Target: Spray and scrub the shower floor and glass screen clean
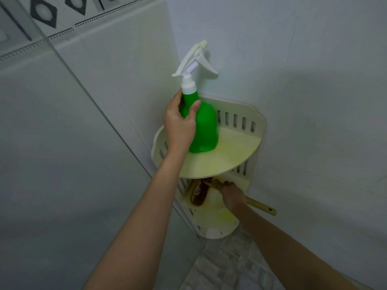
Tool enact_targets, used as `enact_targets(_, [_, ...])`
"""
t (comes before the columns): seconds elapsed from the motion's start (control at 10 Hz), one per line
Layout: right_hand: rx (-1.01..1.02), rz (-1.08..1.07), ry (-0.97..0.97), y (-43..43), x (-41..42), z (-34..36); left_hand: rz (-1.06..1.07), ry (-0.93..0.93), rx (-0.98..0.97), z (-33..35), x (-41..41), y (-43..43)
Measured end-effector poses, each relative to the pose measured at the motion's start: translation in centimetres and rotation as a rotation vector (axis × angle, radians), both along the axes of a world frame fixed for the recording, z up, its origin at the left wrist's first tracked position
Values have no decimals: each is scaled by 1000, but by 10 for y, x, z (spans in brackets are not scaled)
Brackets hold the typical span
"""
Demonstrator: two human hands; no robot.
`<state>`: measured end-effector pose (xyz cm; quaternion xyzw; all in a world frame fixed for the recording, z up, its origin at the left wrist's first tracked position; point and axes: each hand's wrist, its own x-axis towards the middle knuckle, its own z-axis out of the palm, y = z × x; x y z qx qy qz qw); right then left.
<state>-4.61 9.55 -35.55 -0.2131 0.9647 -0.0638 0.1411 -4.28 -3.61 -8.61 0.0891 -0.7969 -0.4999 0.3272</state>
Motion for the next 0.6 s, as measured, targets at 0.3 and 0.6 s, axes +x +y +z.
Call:
enact_targets(0.3, [-38,66,-25,26,11,6,5,-77,-4,-10,31,5])
enact_targets(0.6, [-176,5,-10,82,44,91,-140,-201,-9,9,93,11])
